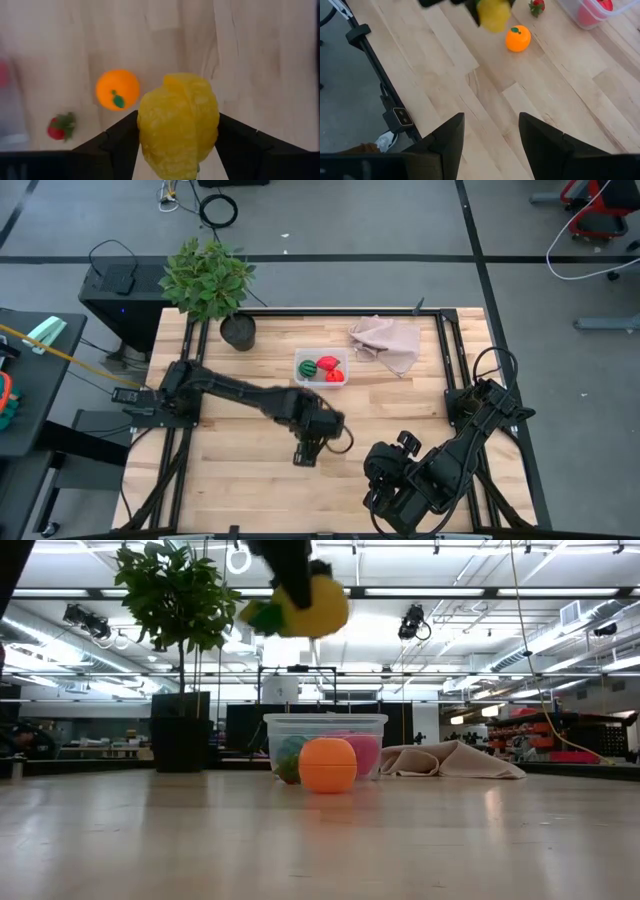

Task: Pick and placing Produce into tupperware
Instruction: Put the yellow pineapple into the transparent container

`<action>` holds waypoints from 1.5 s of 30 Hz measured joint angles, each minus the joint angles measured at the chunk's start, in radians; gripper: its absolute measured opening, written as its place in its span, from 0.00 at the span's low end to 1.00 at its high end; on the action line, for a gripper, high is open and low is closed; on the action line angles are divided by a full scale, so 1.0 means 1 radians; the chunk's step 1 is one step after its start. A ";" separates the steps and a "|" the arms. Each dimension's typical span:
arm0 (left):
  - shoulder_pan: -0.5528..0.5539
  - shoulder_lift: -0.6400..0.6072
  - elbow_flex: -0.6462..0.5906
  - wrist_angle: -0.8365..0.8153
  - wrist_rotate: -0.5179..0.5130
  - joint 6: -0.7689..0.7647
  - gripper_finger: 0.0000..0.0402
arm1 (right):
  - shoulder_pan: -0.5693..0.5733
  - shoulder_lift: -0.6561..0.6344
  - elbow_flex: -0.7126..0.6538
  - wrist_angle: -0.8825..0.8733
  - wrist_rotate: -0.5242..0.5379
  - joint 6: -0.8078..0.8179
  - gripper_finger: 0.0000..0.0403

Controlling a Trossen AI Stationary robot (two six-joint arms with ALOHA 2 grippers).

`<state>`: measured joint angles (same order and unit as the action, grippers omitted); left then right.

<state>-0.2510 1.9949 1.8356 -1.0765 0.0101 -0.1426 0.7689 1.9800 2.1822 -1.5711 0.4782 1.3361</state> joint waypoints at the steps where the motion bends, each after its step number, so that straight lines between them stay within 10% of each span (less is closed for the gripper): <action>1: 0.013 -0.001 0.021 -0.011 0.013 0.004 0.60 | 0.000 0.000 0.000 0.000 0.000 0.000 0.48; 27: 0.441 -0.012 0.091 -0.061 0.040 0.191 0.58 | -0.011 0.000 0.000 0.000 0.000 0.004 0.48; 45: 0.496 0.108 0.088 -0.095 -0.012 0.417 0.59 | -0.030 0.000 0.000 0.000 0.000 0.034 0.48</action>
<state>0.2451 2.1026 1.9240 -1.1716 -0.0015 0.2742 0.7393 1.9797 2.1822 -1.5707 0.4778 1.3702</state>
